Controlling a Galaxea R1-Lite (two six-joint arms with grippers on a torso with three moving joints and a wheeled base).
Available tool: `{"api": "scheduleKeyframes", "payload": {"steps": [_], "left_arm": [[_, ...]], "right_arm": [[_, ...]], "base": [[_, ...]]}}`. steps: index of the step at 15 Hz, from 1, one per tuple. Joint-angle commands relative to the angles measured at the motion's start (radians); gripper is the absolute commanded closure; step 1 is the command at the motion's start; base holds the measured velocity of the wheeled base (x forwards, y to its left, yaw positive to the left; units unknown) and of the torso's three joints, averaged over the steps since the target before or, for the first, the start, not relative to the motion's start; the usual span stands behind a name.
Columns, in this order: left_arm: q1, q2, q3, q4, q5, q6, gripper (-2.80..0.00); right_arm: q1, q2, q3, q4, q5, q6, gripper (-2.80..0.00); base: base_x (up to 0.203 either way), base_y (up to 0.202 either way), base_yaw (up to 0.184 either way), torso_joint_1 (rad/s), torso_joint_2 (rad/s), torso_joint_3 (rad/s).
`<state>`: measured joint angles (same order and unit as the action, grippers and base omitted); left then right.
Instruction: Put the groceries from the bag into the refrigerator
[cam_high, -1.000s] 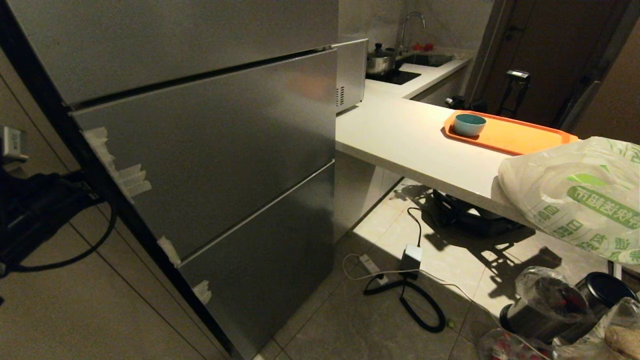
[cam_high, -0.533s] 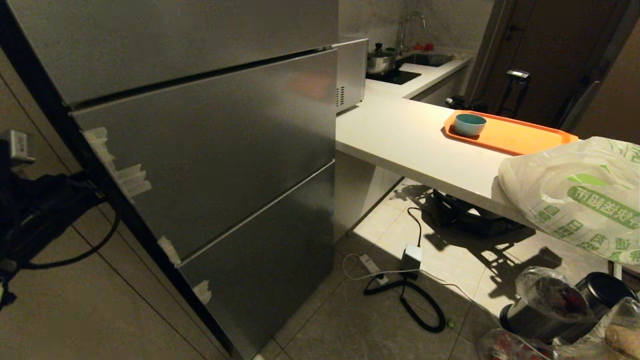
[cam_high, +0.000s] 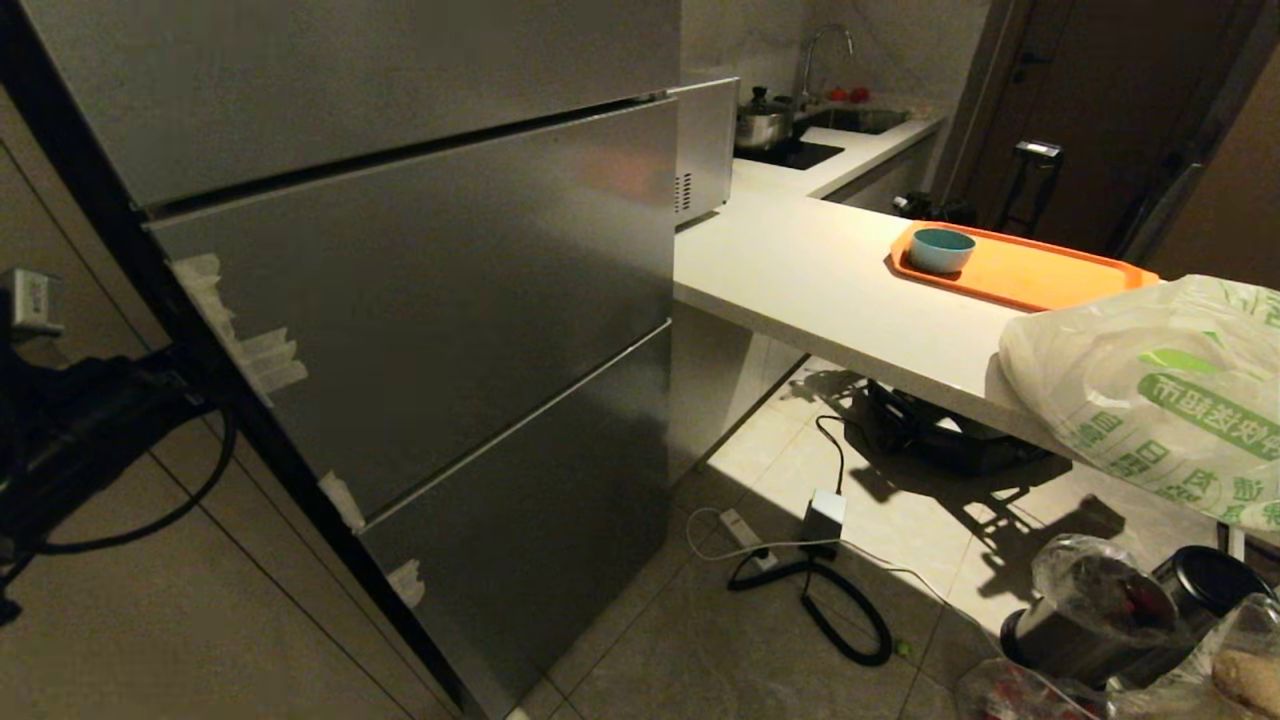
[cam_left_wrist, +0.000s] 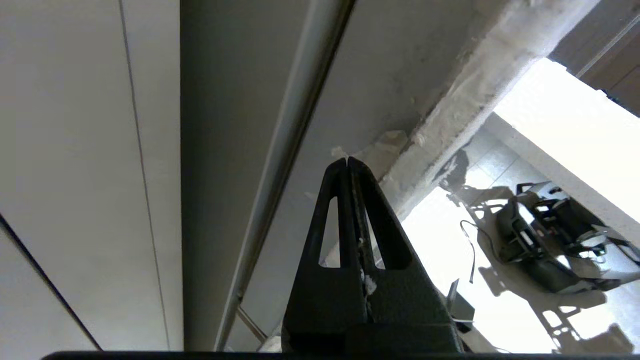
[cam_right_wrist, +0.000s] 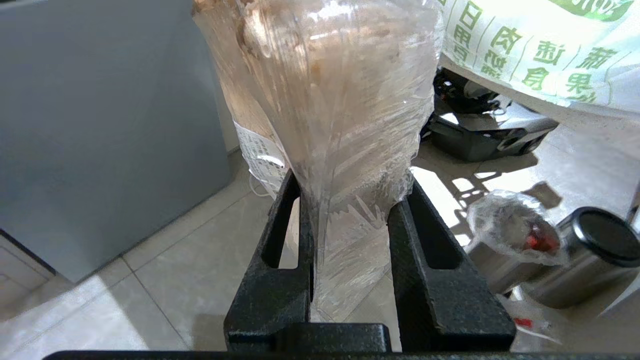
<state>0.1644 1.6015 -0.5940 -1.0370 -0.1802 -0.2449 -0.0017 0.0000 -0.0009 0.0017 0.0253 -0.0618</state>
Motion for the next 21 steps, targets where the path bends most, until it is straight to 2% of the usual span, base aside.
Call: {"api": "scheduleKeyframes", "payload": {"steps": [1,10,14,21], "left_arm": [[-0.052,-0.029,0.016,-0.005,-0.01,-0.004,0.0],[-0.125,-0.093,0.15,-0.065,-0.01,-0.001,0.0],[-0.248,-0.158,0.238,-0.073,-0.01,-0.001,0.0],[-0.48,-0.376,0.383,-0.065,-0.01,0.01,0.0]], "right_arm": [[0.0,0.002,0.001,-0.001,0.0,0.016,0.0],[0.0,0.002,0.001,-0.002,-0.002,0.031,0.0],[0.0,0.002,-0.001,-0.002,-0.001,0.031,0.0],[0.0,0.002,-0.001,-0.002,-0.001,0.03,0.0]], "base": [[0.0,0.0,0.0,0.0,0.0,0.0],[0.0,0.0,0.0,0.0,0.0,0.0],[0.0,0.0,0.0,0.0,0.0,0.0],[0.0,0.0,0.0,0.0,0.0,0.0]]}}
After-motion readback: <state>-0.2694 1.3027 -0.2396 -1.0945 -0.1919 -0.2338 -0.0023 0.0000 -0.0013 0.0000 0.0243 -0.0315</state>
